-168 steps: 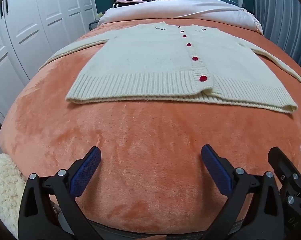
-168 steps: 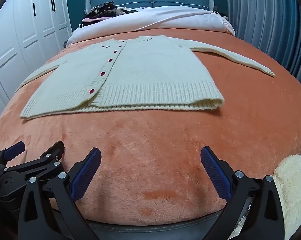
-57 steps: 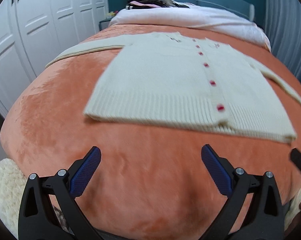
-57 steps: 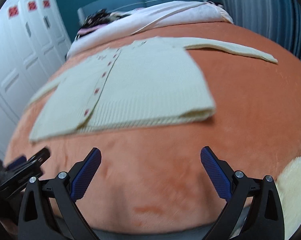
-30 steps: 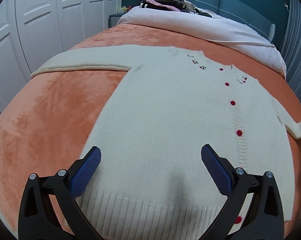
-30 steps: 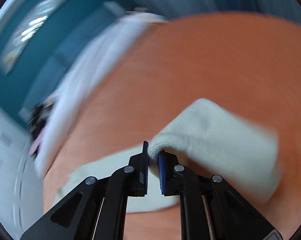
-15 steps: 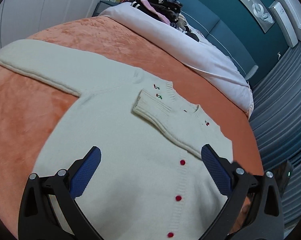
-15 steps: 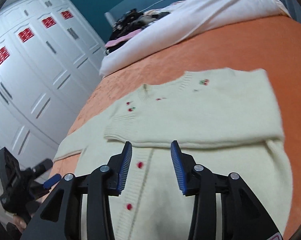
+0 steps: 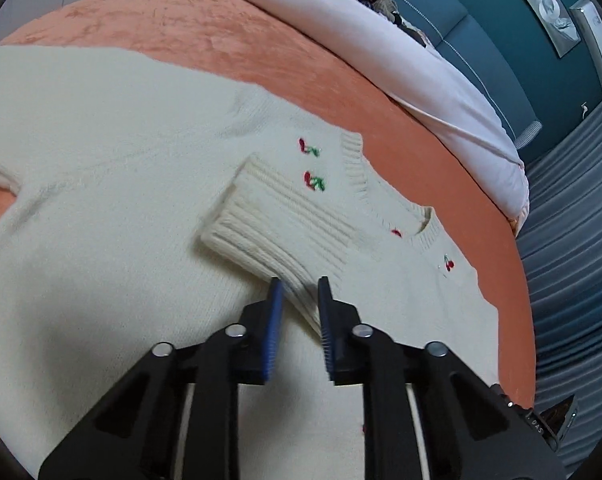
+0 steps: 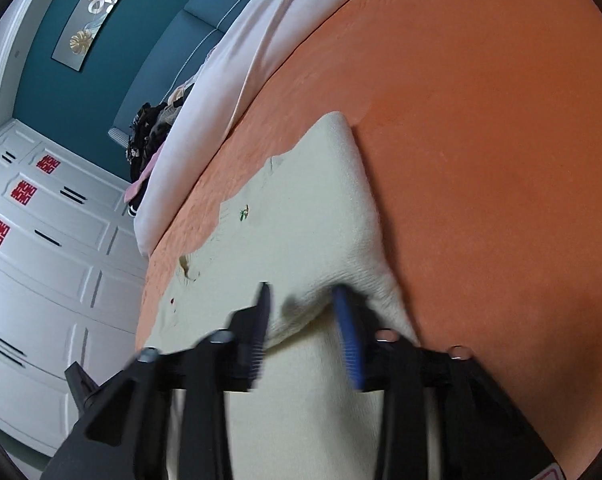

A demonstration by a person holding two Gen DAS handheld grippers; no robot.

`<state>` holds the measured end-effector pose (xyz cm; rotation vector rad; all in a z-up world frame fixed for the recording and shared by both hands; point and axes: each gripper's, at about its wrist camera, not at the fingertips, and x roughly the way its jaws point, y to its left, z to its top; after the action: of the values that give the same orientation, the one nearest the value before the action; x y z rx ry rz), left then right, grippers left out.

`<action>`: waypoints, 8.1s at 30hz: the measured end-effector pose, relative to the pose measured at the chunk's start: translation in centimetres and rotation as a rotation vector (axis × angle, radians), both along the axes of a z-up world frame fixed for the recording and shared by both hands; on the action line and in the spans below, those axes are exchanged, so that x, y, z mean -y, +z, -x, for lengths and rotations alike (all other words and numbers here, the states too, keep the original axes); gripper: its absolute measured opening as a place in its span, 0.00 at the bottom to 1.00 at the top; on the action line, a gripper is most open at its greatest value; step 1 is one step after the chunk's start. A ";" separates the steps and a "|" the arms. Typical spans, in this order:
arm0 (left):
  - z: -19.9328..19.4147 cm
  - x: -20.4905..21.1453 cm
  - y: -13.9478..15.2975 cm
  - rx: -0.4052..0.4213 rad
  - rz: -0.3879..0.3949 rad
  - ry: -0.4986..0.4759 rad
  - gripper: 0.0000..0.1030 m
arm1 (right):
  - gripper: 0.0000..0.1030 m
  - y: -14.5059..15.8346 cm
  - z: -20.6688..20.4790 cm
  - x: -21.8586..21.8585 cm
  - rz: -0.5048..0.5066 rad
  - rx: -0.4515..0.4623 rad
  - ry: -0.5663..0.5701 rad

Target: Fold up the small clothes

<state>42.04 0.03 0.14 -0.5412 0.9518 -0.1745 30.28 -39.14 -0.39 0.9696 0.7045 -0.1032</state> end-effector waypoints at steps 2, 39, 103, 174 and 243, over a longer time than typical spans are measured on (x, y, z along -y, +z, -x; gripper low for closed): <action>0.4 -0.4 1.5 0.069 -0.001 -0.006 0.07 | 0.06 1.5 0.3 -0.7 0.058 0.066 0.005; 2.7 -39.4 2.2 0.065 0.070 0.658 0.13 | 0.73 -2.1 10.0 -12.7 0.561 -0.112 0.144; 1.3 -15.0 -2.5 -0.014 0.392 0.305 0.10 | 0.09 -0.9 -6.4 -7.1 0.053 -0.002 0.046; 1.9 -12.2 -2.7 0.143 -0.048 0.099 0.15 | 0.00 -0.1 -13.0 -15.9 0.521 -0.147 0.347; 28.7 -14.1 12.0 -0.046 -0.100 -0.208 0.14 | 0.15 9.0 31.2 -8.6 0.215 -0.038 0.238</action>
<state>13.30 14.08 12.10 -0.3553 1.0559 -0.3002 -0.95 -30.53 8.63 0.6746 0.8209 0.0123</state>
